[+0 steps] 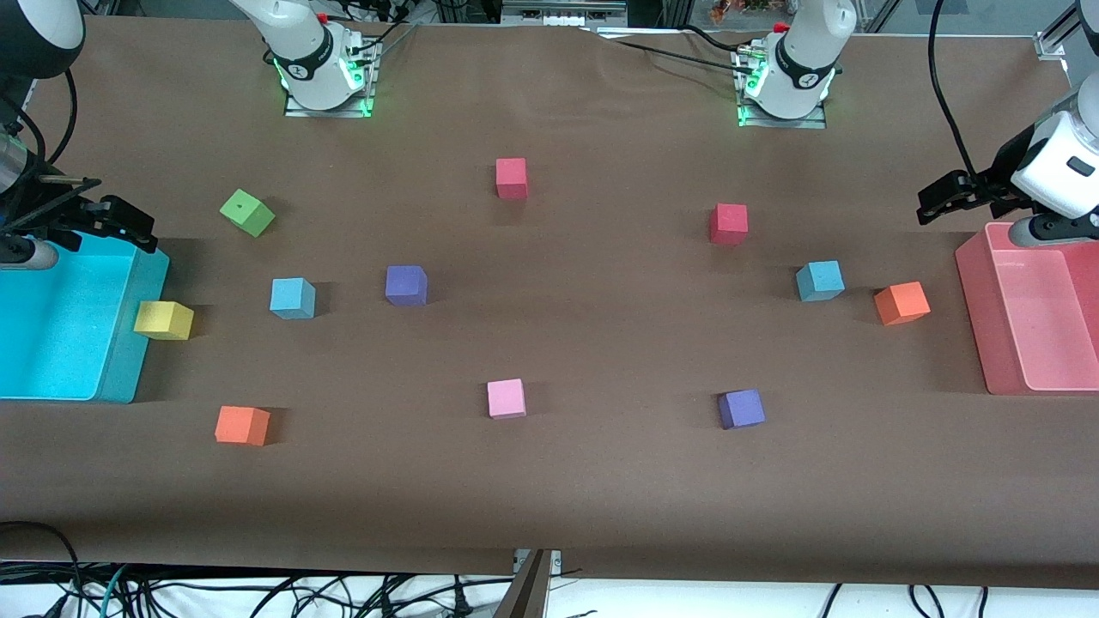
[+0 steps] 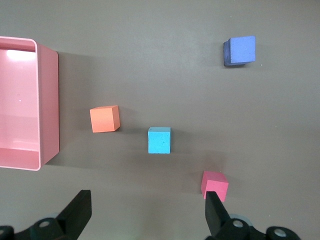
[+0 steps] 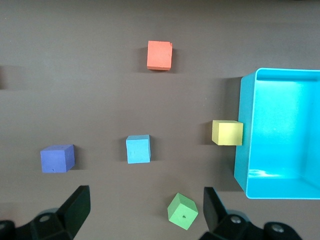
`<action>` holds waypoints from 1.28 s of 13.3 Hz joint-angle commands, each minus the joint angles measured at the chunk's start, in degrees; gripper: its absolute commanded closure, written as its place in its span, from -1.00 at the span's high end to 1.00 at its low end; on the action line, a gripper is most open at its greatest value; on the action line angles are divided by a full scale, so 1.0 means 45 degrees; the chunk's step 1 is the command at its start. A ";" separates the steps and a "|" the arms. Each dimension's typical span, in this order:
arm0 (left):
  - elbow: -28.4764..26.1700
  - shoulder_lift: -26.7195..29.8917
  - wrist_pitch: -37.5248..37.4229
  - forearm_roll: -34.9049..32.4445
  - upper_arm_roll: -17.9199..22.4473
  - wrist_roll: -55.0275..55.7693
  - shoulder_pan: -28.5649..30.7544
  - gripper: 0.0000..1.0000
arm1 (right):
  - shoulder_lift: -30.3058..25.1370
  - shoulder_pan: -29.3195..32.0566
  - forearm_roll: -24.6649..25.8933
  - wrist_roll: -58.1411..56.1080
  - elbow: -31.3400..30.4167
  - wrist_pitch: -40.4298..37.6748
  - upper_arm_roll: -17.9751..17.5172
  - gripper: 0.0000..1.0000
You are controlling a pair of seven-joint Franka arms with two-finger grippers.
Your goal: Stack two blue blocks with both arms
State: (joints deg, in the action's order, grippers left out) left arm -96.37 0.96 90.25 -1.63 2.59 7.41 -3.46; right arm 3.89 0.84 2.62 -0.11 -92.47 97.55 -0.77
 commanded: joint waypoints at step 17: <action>-0.0381 0.0313 0.0160 -0.0322 -0.0049 -0.0298 0.0007 1.00 | 0.1944 -0.0343 0.0121 -0.0172 -0.0135 -0.0174 -0.0180 1.00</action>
State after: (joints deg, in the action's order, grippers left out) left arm -96.59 0.96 90.25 -1.63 2.59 7.40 -3.46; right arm 10.27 -0.53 2.62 -0.64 -93.46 97.46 -1.51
